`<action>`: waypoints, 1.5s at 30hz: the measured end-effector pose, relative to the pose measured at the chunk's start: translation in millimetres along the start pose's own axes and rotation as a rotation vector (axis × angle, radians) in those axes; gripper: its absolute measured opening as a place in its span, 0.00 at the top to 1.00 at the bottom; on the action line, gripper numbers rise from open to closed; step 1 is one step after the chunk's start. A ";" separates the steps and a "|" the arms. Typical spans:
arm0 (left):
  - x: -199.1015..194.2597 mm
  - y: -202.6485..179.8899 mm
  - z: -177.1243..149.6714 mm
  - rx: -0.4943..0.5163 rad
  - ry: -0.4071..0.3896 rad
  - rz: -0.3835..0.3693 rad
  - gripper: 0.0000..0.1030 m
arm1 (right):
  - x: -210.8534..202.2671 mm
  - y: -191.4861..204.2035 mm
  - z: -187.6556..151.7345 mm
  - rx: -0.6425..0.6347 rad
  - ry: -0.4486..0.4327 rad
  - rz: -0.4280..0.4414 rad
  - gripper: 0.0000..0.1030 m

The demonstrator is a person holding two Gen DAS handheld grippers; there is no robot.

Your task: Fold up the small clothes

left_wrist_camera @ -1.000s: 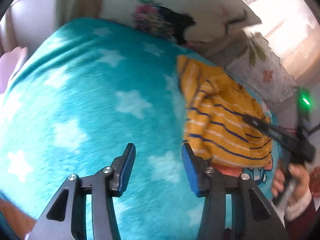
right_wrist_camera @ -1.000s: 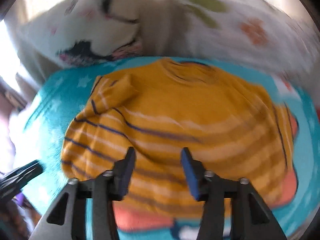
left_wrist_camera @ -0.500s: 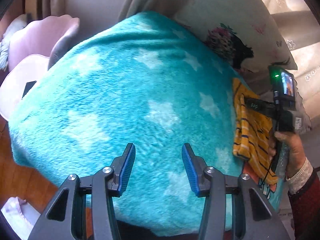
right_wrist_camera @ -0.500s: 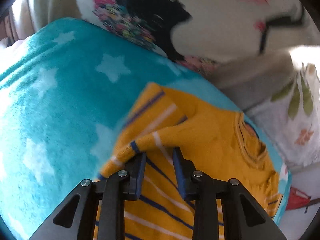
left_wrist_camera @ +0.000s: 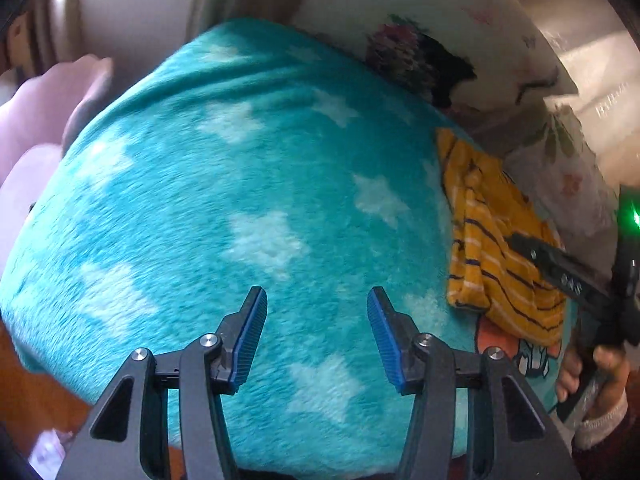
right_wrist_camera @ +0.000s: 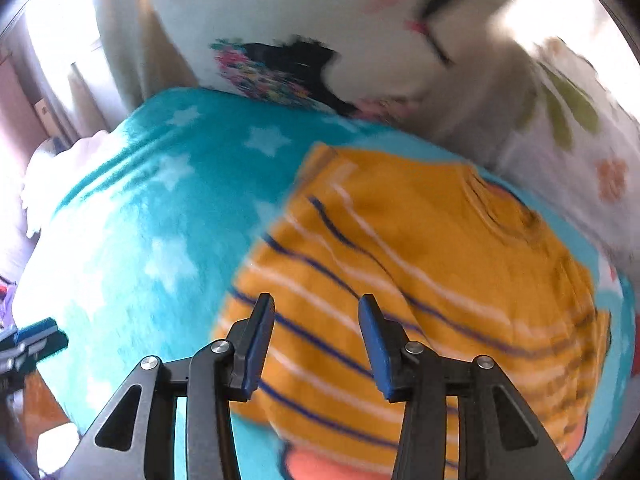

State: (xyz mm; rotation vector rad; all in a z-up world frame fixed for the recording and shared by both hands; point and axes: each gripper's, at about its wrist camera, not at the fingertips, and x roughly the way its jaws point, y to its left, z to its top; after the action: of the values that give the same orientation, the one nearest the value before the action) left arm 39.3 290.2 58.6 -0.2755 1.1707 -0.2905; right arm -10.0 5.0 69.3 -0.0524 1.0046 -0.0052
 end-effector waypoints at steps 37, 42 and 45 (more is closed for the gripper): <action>13.4 -207.8 -111.2 0.151 0.049 0.070 0.40 | -88.7 -329.8 -251.3 0.655 -0.077 0.046 0.42; 16.2 -226.5 -117.9 0.193 0.047 0.070 0.40 | -82.7 -347.5 -276.4 0.754 -0.072 0.135 0.42; 16.9 -227.9 -118.5 0.187 0.047 0.079 0.40 | -70.2 -344.6 -270.0 0.759 -0.062 0.170 0.42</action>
State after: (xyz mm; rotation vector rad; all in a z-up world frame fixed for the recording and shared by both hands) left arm -83.0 65.0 82.9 -0.0593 1.1892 -0.3361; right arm -268.5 -348.4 -0.1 0.7217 0.8894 -0.2266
